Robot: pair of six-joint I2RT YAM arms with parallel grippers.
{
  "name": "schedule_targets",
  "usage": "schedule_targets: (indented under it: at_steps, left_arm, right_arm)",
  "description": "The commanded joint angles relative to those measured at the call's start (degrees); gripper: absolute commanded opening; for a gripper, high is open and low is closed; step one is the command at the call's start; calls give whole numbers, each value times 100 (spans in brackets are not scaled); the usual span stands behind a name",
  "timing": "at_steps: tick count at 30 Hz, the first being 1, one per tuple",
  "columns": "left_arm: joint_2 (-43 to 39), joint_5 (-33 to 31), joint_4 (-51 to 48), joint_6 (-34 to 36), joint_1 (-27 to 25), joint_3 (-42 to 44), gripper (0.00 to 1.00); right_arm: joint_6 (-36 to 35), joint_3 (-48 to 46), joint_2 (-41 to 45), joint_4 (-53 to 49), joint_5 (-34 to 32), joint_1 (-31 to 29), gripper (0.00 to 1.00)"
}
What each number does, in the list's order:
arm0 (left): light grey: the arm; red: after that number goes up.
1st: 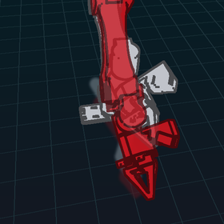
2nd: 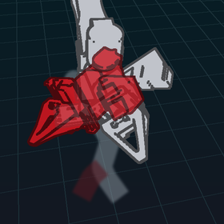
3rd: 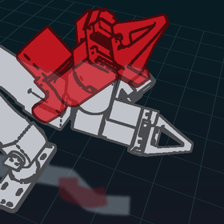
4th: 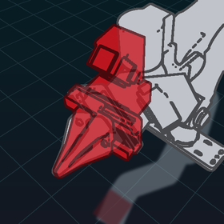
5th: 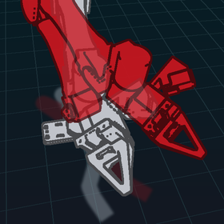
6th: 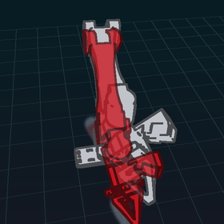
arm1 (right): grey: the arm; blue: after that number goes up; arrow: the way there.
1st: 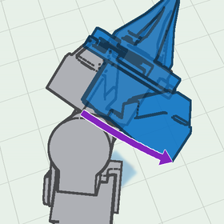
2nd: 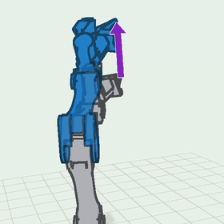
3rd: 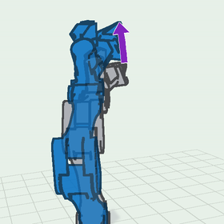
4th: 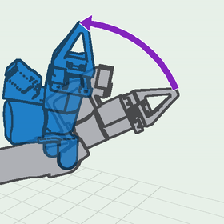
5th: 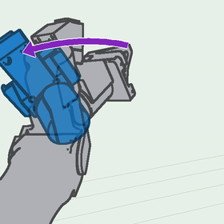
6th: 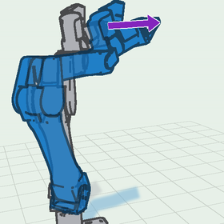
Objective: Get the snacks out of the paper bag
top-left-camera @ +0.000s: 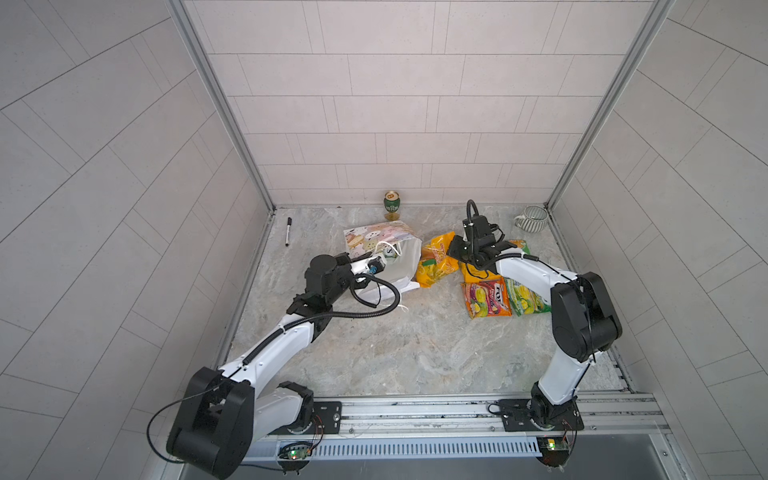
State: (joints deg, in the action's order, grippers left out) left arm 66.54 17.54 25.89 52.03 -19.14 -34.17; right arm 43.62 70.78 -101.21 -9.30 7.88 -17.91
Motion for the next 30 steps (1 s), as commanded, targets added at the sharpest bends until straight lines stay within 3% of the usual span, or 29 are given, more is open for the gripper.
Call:
schedule_targets:
  at_steps: [1, 3, 7, 13, 18, 23, 25, 30]
  left_arm:
    - [-3, 27, 117, -85, 6, -81, 1]
    - [10, 42, 127, -94, 6, -76, 1]
    - [14, 48, 127, -105, 7, -81, 1]
    - [25, 63, 149, -129, 6, -77, 1]
    - [18, 72, 166, -149, 6, -68, 1]
    - [-12, 92, 162, -154, 6, -63, 1]
    - [-10, 109, 162, -164, 2, -63, 1]
    - [-1, 114, 163, -159, 2, -65, 2]
  right_arm:
    - [-97, -69, 176, -171, -15, 73, 9]
    - [-105, -10, 153, -309, 114, 108, 20]
    - [-177, -135, 388, -402, 109, 160, 34]
    - [-451, 153, 110, -676, 895, 332, 35]
    - [-460, 291, -351, -905, 961, 337, 13]
    - [-170, 81, -372, -511, 976, 306, 11]
    - [-169, 43, -275, -502, 903, 306, 13]
    - [-352, 100, 10, -847, 652, 312, 35]
